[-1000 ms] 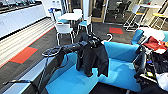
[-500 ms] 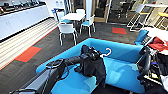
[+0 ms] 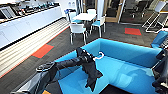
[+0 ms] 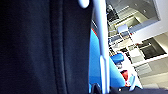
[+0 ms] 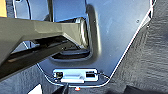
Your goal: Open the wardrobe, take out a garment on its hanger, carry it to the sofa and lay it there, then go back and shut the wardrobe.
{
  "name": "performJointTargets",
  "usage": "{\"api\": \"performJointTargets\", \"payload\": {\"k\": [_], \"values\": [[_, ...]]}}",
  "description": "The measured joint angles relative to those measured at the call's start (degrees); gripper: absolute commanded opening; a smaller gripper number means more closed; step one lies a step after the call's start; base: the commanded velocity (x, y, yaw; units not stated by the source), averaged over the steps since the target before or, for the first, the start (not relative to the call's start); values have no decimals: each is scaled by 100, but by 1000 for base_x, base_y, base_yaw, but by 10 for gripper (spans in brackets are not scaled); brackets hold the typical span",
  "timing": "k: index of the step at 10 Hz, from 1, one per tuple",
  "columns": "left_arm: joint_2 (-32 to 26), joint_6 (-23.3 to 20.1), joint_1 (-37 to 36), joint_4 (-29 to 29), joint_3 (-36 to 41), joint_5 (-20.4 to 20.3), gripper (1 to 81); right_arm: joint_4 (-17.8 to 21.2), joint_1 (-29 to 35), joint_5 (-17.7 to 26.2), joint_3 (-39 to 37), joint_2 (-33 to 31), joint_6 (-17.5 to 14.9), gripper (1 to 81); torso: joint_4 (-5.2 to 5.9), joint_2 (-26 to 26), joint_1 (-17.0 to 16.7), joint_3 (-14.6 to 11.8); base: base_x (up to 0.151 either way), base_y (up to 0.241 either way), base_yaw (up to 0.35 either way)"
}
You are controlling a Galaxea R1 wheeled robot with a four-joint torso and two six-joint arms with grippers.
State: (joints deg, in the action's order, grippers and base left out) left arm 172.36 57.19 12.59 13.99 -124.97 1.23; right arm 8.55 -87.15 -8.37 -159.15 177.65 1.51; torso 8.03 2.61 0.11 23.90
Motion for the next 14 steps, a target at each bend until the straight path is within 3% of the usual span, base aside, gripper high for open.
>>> {"api": "performJointTargets", "payload": {"k": [1,2,9,14], "values": [[-32,0,162,55,44,9,10,5,2,-9,0,0,0,811,5,0,0,0,0,0,0],[-80,9,295,193,132,0,811,5,-11,-11,0,0,0,811,2,0,0,0,0,0,0],[-833,-30,769,601,538,-113,811,0,-33,-68,2,10,0,811,2,0,0,0,0,0,0],[-2027,-35,1493,1376,525,-82,811,0,-56,-66,2,10,0,811,2,0,0,0,0,0,0]]}}
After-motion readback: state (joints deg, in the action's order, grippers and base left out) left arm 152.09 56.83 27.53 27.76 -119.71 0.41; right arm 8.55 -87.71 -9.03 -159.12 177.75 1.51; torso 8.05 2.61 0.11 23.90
